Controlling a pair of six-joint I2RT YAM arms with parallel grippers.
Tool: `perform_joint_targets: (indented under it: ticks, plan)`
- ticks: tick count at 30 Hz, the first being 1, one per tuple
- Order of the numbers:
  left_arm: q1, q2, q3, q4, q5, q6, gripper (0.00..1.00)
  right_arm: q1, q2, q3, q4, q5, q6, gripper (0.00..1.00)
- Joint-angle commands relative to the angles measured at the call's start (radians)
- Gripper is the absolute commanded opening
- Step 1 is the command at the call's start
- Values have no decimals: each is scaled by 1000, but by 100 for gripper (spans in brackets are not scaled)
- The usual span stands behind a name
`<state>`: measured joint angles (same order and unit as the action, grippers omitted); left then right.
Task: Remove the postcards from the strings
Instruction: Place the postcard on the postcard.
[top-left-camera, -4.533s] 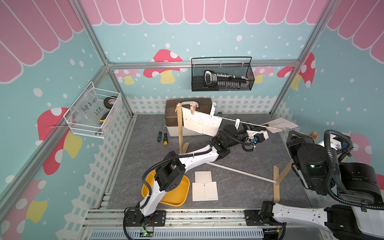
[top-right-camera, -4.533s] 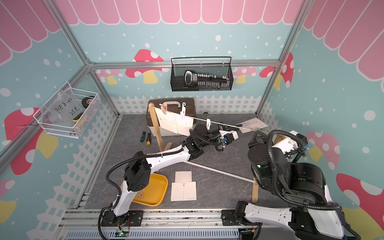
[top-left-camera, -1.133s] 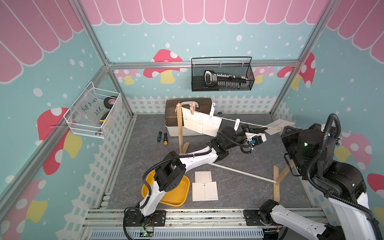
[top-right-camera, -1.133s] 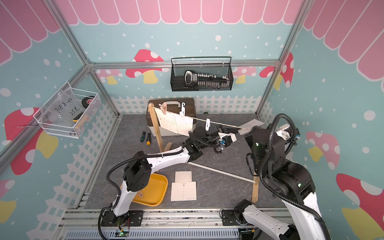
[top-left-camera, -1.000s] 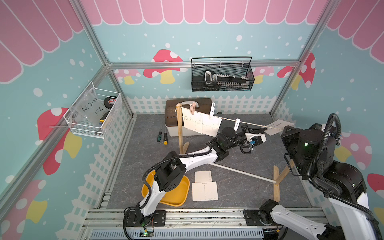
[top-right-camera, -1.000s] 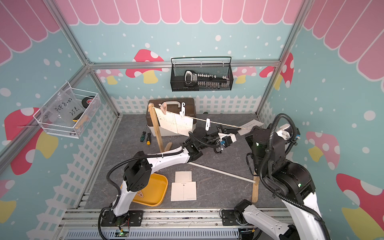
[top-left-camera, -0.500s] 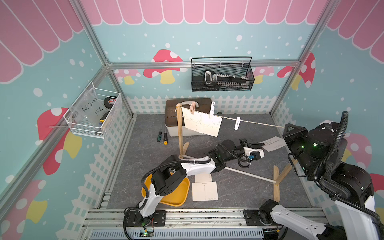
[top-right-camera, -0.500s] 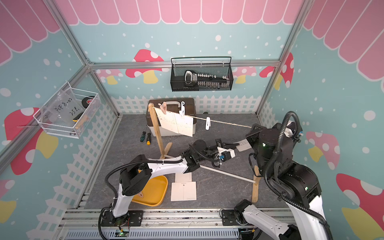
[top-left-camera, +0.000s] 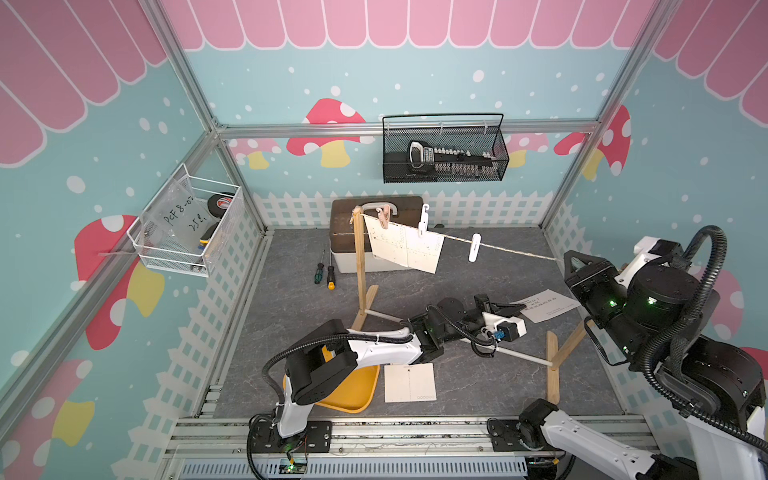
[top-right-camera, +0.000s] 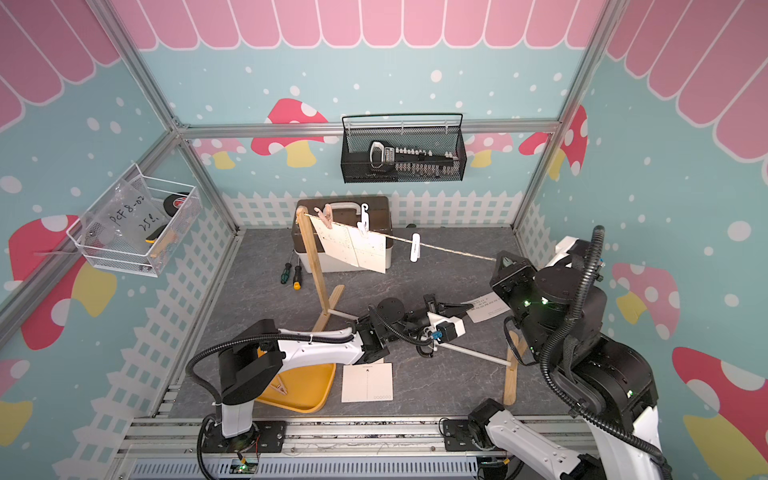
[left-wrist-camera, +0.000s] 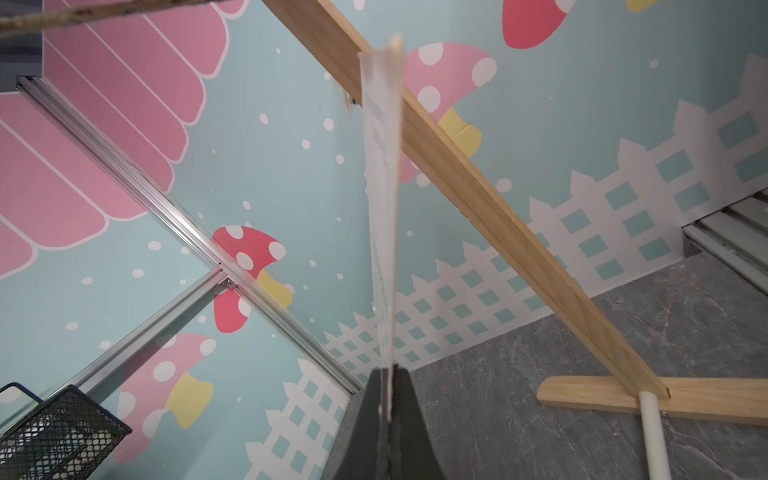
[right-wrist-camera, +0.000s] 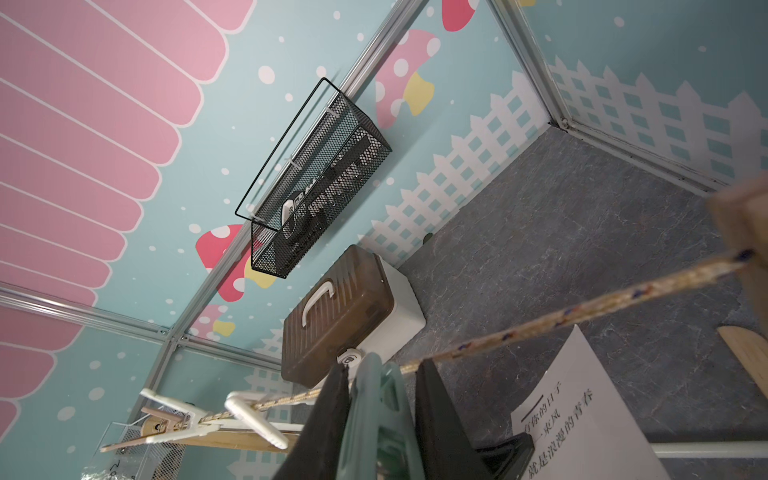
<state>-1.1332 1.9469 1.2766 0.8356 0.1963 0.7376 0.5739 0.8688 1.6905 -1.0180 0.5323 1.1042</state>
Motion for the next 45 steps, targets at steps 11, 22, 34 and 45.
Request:
perform_joint_targets:
  ticks: [11,22,34,45]
  plan:
    - [-17,-247,-186,-114,-158,-198,0,-6,-5,31,80,-241,-231,13]
    - [-30,-529,-256,-652,-53,-580,0,-5,-72,-86,183,-515,-427,10]
    - [-14,-642,-376,-1012,50,-1141,0,-5,-166,-279,295,-744,-486,6]
    - [167,-556,-554,-935,212,-1556,0,-5,-225,-401,340,-763,-456,5]
